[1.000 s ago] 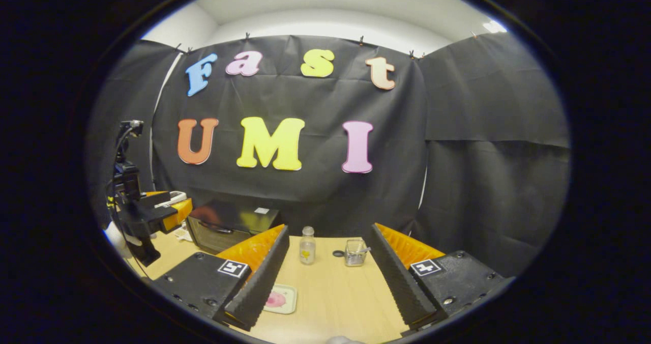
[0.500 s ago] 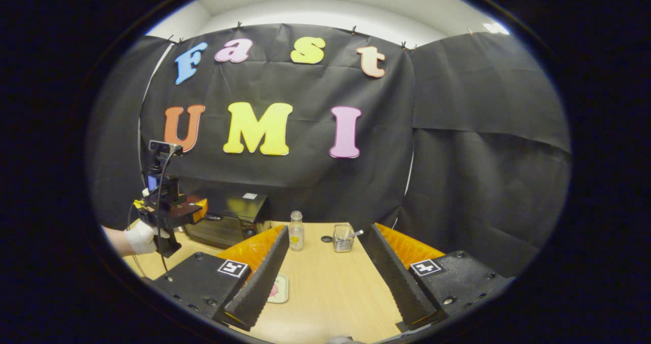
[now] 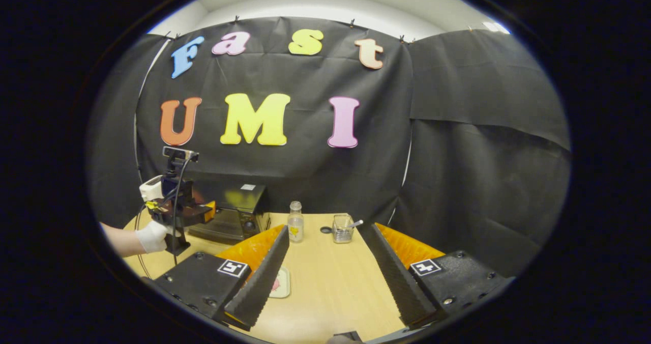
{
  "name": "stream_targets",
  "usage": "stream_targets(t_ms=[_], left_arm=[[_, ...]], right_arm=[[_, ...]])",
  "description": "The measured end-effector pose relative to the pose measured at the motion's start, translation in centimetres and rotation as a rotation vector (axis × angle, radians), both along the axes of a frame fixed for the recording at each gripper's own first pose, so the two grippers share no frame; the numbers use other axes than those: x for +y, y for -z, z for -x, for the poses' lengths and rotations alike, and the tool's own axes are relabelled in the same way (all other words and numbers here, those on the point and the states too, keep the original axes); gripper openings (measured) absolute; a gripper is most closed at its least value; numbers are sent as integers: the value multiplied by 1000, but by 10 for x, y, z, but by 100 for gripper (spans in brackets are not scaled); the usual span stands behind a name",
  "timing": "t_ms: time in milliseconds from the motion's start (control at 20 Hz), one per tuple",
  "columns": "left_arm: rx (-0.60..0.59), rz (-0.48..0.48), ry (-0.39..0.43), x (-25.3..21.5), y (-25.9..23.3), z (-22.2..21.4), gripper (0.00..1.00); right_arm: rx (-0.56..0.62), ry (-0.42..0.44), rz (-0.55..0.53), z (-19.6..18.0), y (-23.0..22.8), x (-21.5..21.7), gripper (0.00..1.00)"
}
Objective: Open the electric oven with the left hand, put the food in, and close the electric oven.
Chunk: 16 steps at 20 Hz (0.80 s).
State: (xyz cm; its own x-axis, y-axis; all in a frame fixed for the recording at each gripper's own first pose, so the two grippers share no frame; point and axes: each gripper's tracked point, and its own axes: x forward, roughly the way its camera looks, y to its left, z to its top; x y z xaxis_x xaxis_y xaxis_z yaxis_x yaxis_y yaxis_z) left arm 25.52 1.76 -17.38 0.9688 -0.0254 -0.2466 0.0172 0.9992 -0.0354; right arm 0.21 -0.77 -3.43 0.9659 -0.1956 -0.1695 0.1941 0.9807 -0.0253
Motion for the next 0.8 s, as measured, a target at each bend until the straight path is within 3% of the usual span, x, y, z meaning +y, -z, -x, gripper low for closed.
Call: stream_targets(t_ms=[800], left_arm=[[95, -1, 11, -6, 38, 93, 97]], right_arm=[[18, -53, -38, 24, 22, 13, 96]])
